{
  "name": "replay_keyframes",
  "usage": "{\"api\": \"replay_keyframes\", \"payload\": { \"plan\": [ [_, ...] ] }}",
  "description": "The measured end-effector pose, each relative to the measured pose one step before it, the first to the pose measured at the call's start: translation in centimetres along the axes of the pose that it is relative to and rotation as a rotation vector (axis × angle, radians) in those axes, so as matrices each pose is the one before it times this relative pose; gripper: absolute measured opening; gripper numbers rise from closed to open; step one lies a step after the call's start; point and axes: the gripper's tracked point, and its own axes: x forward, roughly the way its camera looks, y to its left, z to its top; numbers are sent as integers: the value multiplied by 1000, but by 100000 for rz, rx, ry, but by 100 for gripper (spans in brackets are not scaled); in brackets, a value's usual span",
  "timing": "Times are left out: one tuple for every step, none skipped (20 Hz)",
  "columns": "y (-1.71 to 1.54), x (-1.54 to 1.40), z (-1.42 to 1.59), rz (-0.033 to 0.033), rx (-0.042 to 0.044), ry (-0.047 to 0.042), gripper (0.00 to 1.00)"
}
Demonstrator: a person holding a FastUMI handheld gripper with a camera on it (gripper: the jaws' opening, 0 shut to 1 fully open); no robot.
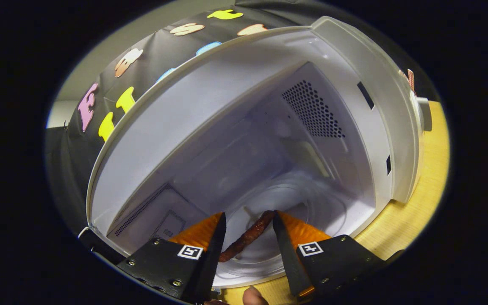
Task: Open the microwave, put the food inside, and close the microwave door.
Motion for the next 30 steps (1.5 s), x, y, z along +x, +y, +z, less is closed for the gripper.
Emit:
{"api": "replay_keyframes", "payload": {
  "plan": [
    [100, -170, 199, 414, -722, -523, 67],
    [88, 143, 236, 438, 66, -867, 67],
    [-109, -21, 230, -306, 124, 139, 67],
    [-213, 77, 0, -774, -537, 48, 67],
    [-335, -117, 119, -1353, -2182, -289, 67],
    [-340, -161, -79, -1507, -3780, -754, 67],
    [-458, -113, 132, -1704, -5194, -2028, 67],
    [-341, -56, 294, -1914, -5449, -2810, 67],
    [-200, 69, 242, -1087, -4263, -2747, 67],
    [177, 31, 128, -310, -2780, -2003, 67],
    [180, 69, 77, 20, -1496, -1492, 67],
    [197, 123, 75, 382, -579, -1465, 67],
    [168, 53, -81, 638, 703, -32, 67],
    [625, 99, -305, 3023, 1650, 1358, 67],
    [548, -170, -614, 3142, 1927, 2712, 78],
    [384, -139, -425, 1577, 1109, 2138, 81],
    [-681, -185, -21, -3244, -1663, 585, 81],
    [-578, -258, 591, -3195, -3565, -2246, 81],
    [-246, 146, 449, -1837, -4083, -3569, 87],
    [26, -520, 787, -827, -4008, -3065, 93],
    [440, -187, 347, 2350, -1451, -1344, 96],
    [169, -105, 100, 1176, -48, 16, 96],
    [33, -182, 104, 455, 16, 405, 96],
    [179, -397, -21, 1278, -322, 506, 96],
    [411, -533, 35, 1798, -1087, 297, 97],
    [311, -612, -60, 1278, -1545, 596, 97],
    [203, -815, -190, 1603, -1195, 1510, 97],
    [647, -965, -267, 2663, -1218, 1660, 97],
    [552, -1147, -72, 2643, -1418, 1499, 97],
    [583, -1315, 37, 2532, -1571, 515, 97]
  ]
}}
